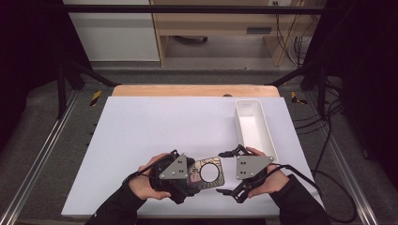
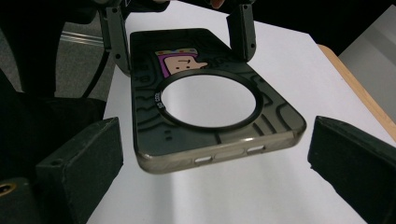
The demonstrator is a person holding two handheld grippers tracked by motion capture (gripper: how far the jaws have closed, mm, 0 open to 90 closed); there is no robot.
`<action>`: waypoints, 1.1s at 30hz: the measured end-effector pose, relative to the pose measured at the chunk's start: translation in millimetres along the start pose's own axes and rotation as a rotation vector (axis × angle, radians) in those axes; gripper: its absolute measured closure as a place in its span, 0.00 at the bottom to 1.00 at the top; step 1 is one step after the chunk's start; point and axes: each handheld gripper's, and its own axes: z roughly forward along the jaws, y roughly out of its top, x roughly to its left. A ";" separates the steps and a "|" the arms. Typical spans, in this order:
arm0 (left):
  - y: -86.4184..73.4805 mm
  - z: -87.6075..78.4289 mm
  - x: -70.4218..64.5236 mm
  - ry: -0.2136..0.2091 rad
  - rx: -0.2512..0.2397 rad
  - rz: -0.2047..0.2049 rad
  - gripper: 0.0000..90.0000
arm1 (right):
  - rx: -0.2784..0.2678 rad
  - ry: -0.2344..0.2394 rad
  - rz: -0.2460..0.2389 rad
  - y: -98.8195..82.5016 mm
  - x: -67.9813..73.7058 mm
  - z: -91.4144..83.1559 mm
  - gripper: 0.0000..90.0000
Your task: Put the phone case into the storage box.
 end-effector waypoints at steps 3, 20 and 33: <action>0.1 2.1 -0.8 -0.007 0.004 0.003 0.13 | -0.001 0.006 -0.001 -0.8 -0.1 3.1 0.05; -0.7 10.1 -4.0 -0.049 -0.007 0.025 0.13 | -0.032 0.091 0.007 -7.3 0.8 19.6 0.06; -3.8 13.8 -4.8 -0.066 -0.010 0.039 0.13 | -0.070 0.139 0.016 -15.3 1.4 22.6 0.12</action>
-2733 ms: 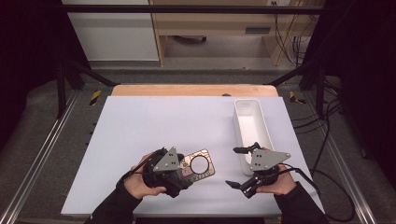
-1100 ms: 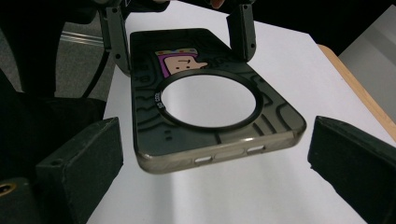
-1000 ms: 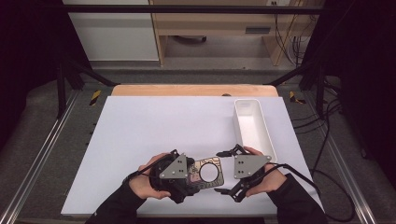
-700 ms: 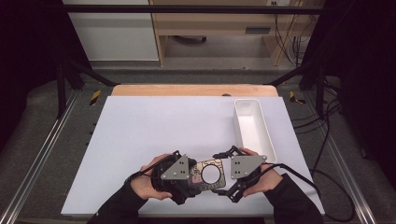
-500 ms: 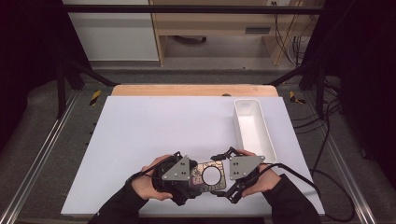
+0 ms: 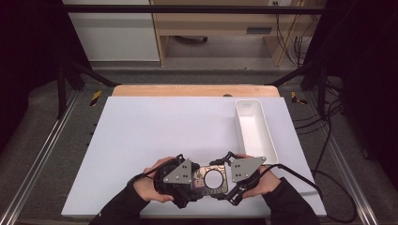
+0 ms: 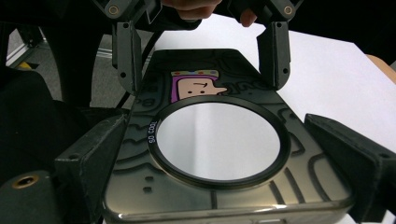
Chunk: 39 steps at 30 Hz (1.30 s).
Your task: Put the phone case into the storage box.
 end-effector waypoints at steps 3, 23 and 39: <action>-1.3 0.7 0.6 -0.009 -0.006 -0.005 0.13 | 0.002 0.012 0.005 0.0 -0.7 -0.8 0.12; -5.4 7.1 3.2 -0.037 0.004 -0.023 0.13 | 0.036 0.036 0.030 -1.9 -1.7 0.7 0.13; -8.0 5.4 8.4 -0.032 -0.002 -0.058 0.10 | 0.044 0.022 0.032 -1.7 -3.3 0.4 0.13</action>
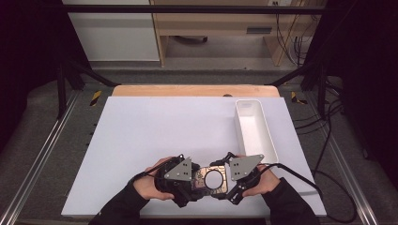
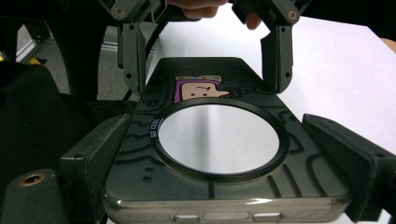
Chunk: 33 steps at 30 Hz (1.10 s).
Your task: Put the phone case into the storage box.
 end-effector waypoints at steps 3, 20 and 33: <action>-1.1 -4.1 2.4 -0.006 -0.020 -0.020 0.09 | 0.004 -0.007 0.005 -0.2 -1.0 -1.5 0.13; -14.4 -19.8 7.5 0.017 -0.072 -0.131 0.00 | 0.054 -0.028 0.050 4.7 -7.9 -15.1 0.13; -15.9 -14.4 8.3 -0.018 -0.011 -0.143 0.00 | 0.147 0.014 0.052 22.2 -16.0 -19.3 0.13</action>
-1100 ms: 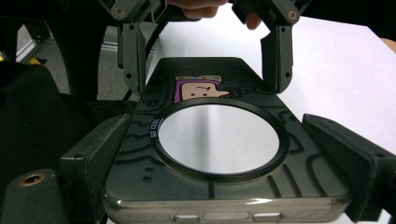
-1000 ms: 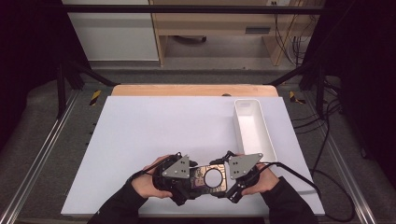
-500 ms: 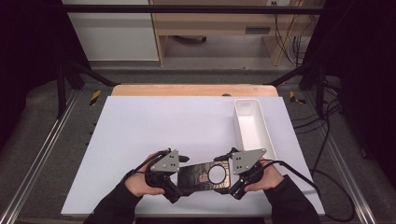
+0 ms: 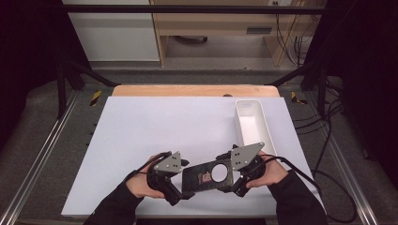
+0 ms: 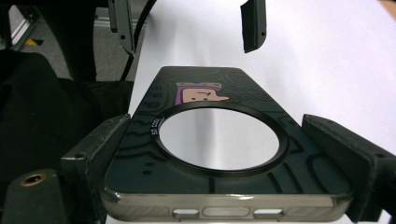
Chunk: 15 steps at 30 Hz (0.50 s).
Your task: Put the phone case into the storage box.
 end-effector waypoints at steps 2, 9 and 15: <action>-0.2 0.8 0.2 -0.001 0.008 0.001 0.00 | 0.019 0.005 -0.004 2.9 -0.6 0.3 0.13; -0.4 5.0 3.3 -0.007 0.046 0.003 0.00 | 0.051 0.028 -0.007 9.2 -3.6 1.8 0.13; 0.2 10.0 7.3 -0.014 0.085 -0.005 0.00 | 0.090 0.039 -0.015 16.6 -5.1 2.7 0.13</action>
